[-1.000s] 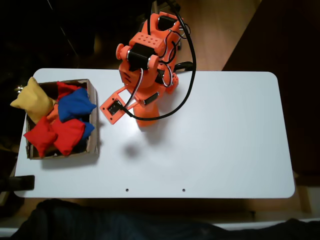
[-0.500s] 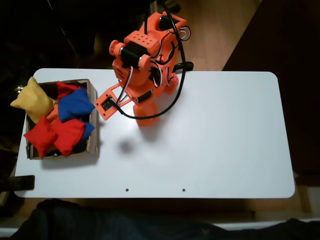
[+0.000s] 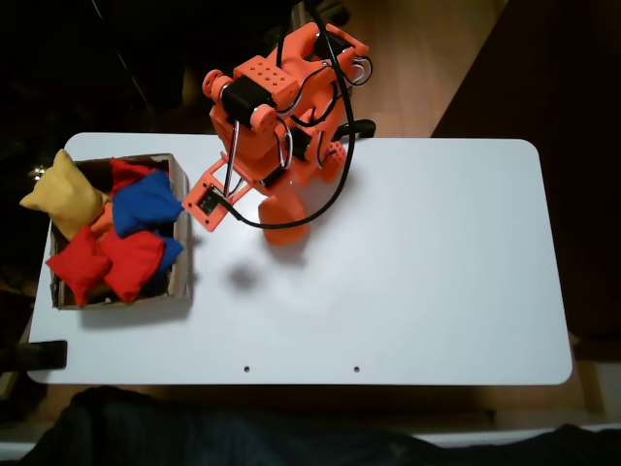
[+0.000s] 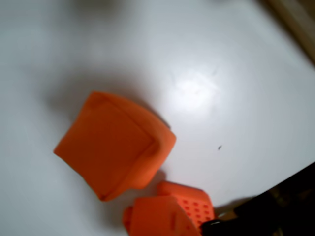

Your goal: Grasp a bag and put it in the box.

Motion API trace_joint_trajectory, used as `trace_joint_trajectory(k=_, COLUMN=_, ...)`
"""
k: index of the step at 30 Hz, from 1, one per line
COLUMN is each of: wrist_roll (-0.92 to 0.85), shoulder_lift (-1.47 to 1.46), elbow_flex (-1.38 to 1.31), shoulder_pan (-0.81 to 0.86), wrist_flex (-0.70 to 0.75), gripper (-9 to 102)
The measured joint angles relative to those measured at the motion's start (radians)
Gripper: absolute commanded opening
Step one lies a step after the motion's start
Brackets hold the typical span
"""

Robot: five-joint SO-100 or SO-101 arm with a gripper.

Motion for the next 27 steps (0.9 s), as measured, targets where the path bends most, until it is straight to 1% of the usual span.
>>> trace_joint_trajectory(k=10, wrist_roll=-0.219, shoulder_lift=0.288, elbow_flex=0.173, shoulder_pan=0.100, wrist_flex=0.000, gripper=80)
trace_joint_trajectory(k=16, wrist_roll=-0.295, shoulder_lift=0.299, elbow_flex=0.198, shoulder_pan=0.155, wrist_flex=0.000, gripper=80)
trace_joint_trajectory(k=27, wrist_roll=-0.327, shoulder_lift=0.299, elbow_flex=0.232, shoulder_pan=0.176, wrist_flex=-0.025, gripper=80)
